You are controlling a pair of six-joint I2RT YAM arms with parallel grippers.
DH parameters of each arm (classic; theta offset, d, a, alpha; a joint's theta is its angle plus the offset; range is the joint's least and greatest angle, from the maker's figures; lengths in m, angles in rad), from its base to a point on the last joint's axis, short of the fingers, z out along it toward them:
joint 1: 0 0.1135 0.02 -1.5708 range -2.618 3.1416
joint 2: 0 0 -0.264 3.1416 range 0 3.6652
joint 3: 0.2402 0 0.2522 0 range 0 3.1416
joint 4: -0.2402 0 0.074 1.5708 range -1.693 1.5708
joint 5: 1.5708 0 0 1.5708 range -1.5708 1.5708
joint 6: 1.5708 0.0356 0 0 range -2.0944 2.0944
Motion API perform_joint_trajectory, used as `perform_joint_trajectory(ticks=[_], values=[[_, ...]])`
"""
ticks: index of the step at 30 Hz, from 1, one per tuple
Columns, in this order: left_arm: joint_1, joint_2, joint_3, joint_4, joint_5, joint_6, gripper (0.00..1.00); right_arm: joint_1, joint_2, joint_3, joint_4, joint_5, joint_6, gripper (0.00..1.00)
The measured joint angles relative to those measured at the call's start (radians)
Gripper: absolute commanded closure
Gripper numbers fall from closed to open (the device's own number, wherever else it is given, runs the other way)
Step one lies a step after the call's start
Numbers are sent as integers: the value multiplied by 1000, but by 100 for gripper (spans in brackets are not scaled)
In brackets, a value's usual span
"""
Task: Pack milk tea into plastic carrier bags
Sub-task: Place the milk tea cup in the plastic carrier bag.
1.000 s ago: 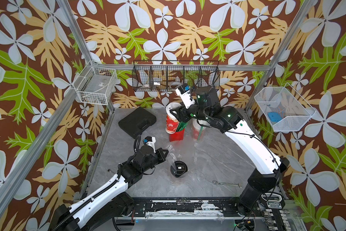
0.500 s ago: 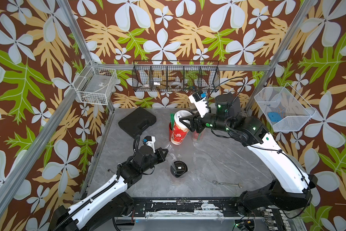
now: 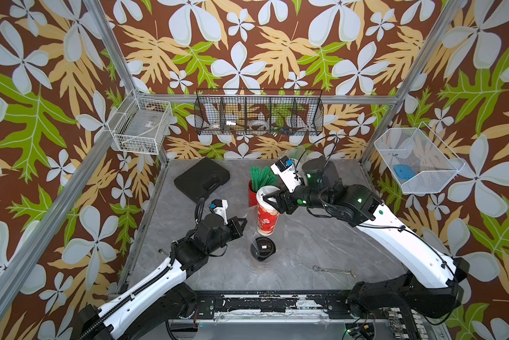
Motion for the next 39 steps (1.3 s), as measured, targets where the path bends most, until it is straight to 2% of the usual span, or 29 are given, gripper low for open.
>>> perform_joint_trajectory(ticks=[17,24,33,39], values=[[0,-14,4,-1,0,-7,100,55,11,-145,225,182,5,44],[0,-12,10,-1,0,-7,100,96,-8,-283,330,256,-6,45],[0,-5,17,0,1,-11,100,102,-43,-411,477,301,-18,45],[0,-3,21,0,1,-12,100,103,-37,-442,529,303,-17,45]])
